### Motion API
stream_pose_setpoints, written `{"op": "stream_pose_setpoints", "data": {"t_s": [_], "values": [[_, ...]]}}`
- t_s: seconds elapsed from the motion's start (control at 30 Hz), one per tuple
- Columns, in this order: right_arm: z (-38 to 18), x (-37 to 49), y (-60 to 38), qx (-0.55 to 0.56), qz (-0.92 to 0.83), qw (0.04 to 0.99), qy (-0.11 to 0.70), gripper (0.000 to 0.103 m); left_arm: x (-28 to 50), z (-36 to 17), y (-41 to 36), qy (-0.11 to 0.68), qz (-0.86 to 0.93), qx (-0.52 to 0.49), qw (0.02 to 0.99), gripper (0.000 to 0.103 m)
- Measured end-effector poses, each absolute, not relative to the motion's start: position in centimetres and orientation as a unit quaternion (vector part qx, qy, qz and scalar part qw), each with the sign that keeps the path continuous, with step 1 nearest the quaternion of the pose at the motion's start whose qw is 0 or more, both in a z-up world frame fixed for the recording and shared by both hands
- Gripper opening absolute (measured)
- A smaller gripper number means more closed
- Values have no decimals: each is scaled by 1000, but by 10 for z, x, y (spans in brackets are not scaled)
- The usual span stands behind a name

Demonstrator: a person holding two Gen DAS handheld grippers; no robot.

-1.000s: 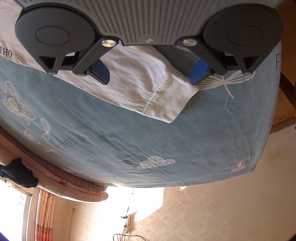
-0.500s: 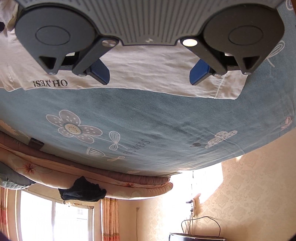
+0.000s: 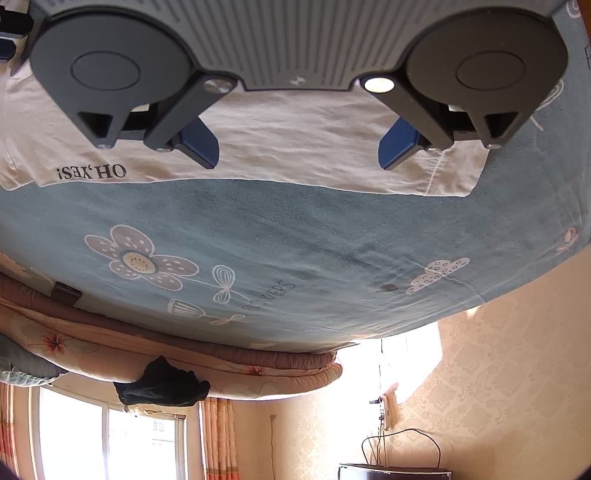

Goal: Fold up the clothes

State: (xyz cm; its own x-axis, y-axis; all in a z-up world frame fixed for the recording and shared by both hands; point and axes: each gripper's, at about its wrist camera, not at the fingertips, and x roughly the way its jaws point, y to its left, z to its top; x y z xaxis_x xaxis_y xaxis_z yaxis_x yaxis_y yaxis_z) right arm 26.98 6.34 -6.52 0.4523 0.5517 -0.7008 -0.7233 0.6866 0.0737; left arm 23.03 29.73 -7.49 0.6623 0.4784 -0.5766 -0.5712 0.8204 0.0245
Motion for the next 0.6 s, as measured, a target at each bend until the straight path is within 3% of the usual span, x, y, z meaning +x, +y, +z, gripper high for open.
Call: {"op": "stream_pose_setpoints", "data": {"t_s": [0.37, 0.47, 0.6], "values": [[-73, 260, 50, -151, 287, 883, 340, 28, 240, -73, 260, 288, 171, -64, 940, 93], [-80, 258, 49, -145, 289, 880, 348, 36, 250, -75, 244, 297, 144, -43, 943, 93], [-88, 249, 43, -124, 307, 870, 365, 37, 267, -77, 214, 320, 127, 22, 939, 93]]}}
